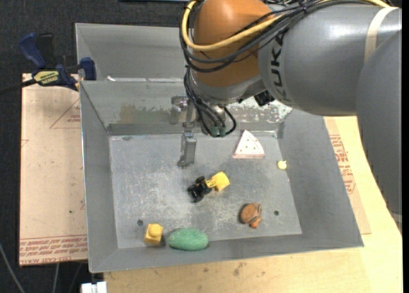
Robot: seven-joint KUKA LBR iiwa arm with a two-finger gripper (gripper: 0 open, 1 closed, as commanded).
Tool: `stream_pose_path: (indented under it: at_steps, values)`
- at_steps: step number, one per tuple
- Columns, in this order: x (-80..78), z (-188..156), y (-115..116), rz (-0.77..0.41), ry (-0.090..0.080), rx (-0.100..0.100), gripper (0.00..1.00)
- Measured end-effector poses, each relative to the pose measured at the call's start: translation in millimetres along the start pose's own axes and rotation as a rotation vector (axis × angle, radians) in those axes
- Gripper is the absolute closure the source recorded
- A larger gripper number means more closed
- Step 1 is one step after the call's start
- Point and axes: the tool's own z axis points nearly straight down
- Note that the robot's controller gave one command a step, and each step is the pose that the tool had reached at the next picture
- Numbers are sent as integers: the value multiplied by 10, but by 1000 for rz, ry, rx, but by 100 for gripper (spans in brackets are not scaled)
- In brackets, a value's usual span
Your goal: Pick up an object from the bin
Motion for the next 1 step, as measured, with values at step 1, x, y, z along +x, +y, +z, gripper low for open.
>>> stream_pose_path:
  at_steps: [1]
  values:
    - [-8, -49, -7, 2, -7, -1, 0]
